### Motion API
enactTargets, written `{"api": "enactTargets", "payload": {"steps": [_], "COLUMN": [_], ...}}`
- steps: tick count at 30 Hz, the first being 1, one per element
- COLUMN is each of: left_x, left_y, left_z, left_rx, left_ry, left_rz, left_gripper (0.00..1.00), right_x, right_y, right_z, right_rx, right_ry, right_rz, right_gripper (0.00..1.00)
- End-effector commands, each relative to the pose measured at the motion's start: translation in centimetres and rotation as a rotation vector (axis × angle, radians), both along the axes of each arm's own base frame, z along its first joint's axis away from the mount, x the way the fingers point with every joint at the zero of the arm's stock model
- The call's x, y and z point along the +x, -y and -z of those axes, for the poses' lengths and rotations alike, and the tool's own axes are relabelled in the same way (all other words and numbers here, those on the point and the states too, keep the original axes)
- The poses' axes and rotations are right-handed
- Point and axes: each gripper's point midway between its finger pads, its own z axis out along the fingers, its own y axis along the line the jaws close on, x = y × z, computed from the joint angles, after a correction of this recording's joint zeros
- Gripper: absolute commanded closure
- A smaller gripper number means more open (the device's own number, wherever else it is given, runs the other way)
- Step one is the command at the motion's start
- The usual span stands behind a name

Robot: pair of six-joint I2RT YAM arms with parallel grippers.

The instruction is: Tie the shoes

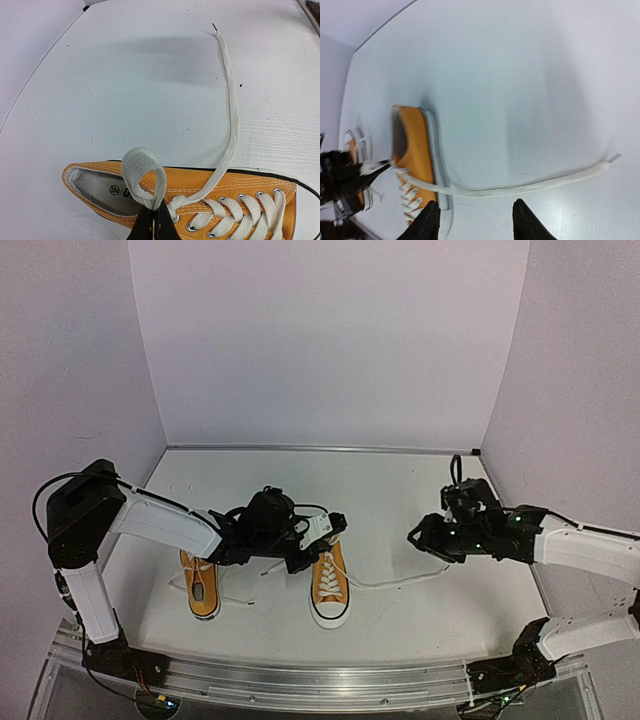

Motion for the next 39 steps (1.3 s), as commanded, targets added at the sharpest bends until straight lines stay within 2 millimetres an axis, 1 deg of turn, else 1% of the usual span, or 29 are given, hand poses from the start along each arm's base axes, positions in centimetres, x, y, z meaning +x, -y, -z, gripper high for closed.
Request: {"api": "enactTargets", "payload": {"steps": [1, 3, 5, 7, 9, 13, 17, 21, 26, 30, 33, 35, 39], "left_x": [0.4, 0.4, 0.4, 0.3, 0.4, 0.4, 0.4, 0.4, 0.2, 0.2, 0.2, 0.2, 0.2], "left_y": [1.2, 1.2, 1.3, 1.3, 1.3, 1.4, 1.5, 1.6, 1.7, 1.5, 1.5, 1.5, 1.5], "left_z": [-2.6, -2.6, -2.6, -2.6, -2.7, -2.7, -2.4, -2.5, -2.5, -2.5, -2.5, -2.4, -2.1], "left_rx": [-0.063, -0.061, -0.062, -0.066, -0.067, -0.067, -0.066, -0.068, -0.066, -0.063, -0.060, -0.060, -0.057], "left_ry": [0.041, 0.044, 0.043, 0.041, 0.042, 0.046, 0.041, 0.041, 0.041, 0.042, 0.043, 0.043, 0.041], "left_rz": [0.019, 0.021, 0.021, 0.022, 0.022, 0.024, 0.029, 0.032, 0.041, 0.041, 0.039, 0.039, 0.039], "left_gripper": [1.00, 1.00, 1.00, 1.00, 1.00, 1.00, 1.00, 1.00, 1.00, 1.00, 1.00, 1.00, 1.00], "right_x": [-1.8, -2.0, -2.1, -2.1, -1.9, -1.3, -0.2, 1.0, 1.8, 1.8, 1.8, 1.9, 2.8], "right_y": [7.2, 8.1, 8.8, 9.2, 9.1, 8.8, 7.5, 6.3, 5.2, 5.1, 5.0, 5.0, 4.4], "right_z": [4.9, 6.5, 7.7, 8.7, 9.3, 10.4, 11.2, 11.7, 11.7, 11.1, 10.2, 9.9, 10.7], "right_rx": [-0.249, -0.283, -0.308, -0.334, -0.348, -0.362, -0.341, -0.328, -0.304, -0.281, -0.257, -0.254, -0.279], "right_ry": [-0.144, -0.194, -0.228, -0.255, -0.270, -0.287, -0.292, -0.291, -0.286, -0.277, -0.257, -0.246, -0.257], "right_rz": [0.256, 0.294, 0.331, 0.349, 0.356, 0.366, 0.348, 0.333, 0.309, 0.306, 0.307, 0.307, 0.297], "right_gripper": [0.55, 0.56, 0.58, 0.60, 0.62, 0.63, 0.61, 0.60, 0.60, 0.60, 0.60, 0.57, 0.55]}}
